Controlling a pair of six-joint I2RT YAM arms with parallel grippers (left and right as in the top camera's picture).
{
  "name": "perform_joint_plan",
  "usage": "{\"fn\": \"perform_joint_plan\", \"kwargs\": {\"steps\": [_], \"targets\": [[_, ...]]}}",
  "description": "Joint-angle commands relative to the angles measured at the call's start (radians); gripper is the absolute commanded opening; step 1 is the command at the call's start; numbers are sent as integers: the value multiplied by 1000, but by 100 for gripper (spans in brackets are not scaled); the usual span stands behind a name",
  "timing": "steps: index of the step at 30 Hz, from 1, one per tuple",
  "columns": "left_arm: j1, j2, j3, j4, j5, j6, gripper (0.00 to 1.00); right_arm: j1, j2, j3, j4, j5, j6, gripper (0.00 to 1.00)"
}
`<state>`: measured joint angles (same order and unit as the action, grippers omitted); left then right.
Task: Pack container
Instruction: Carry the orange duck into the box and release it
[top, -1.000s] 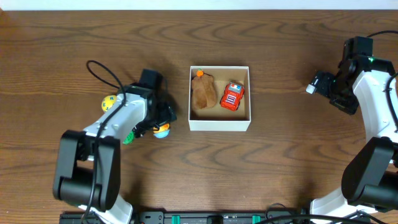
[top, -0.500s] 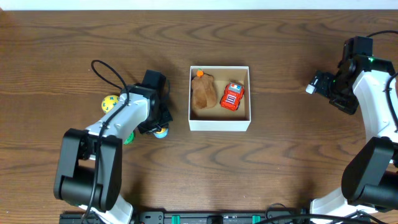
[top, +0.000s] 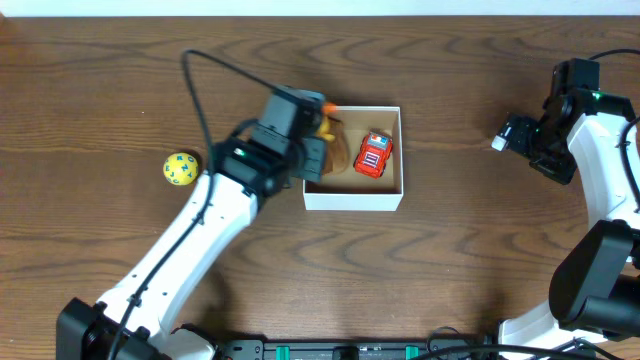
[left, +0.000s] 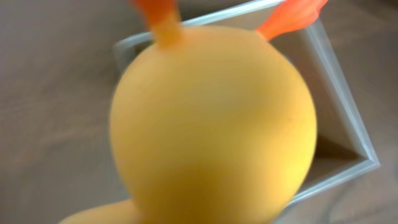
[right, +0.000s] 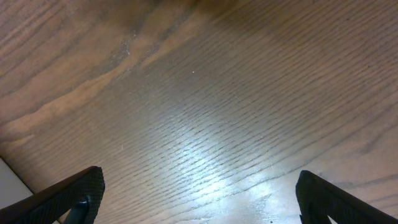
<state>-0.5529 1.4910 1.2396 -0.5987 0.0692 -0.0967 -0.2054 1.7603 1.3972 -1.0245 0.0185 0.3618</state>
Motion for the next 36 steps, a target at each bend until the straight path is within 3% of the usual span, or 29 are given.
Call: {"fn": "perform_joint_plan", "kwargs": {"steps": [1,8,9,11,14,17,20,22,25,30,36], "targets": [[-69,30,6,45,-10,230,6,-3,-1,-3,0,-1,-11,99],[-136,158,6,145,-9,276,7,-3,-1,-3,-1,-1,-12,99],[-138,177,6,147,-9,276,13,-3,-1,-3,-1,-1,-11,99],[-138,214,6,150,-9,276,34,-3,-1,-3,-1,-1,-12,99],[-138,237,6,152,-9,276,37,-3,-1,-3,-1,-1,-12,99],[-138,224,6,157,-9,276,64,-3,-1,-3,-1,-1,-12,99],[-137,181,7,155,-10,276,70,-3,-1,-3,0,-1,-12,99],[-133,135,7,155,-17,275,86,-3,-1,-3,-1,-1,-12,99],[-110,50,7,142,-95,199,95,-3,-1,-3,-1,-1,-12,99],[38,-93,7,18,-222,42,98,-3,-1,-3,0,-1,-19,99],[410,-117,5,-129,-198,-236,98,-3,-1,-3,0,-1,-19,99]]}}
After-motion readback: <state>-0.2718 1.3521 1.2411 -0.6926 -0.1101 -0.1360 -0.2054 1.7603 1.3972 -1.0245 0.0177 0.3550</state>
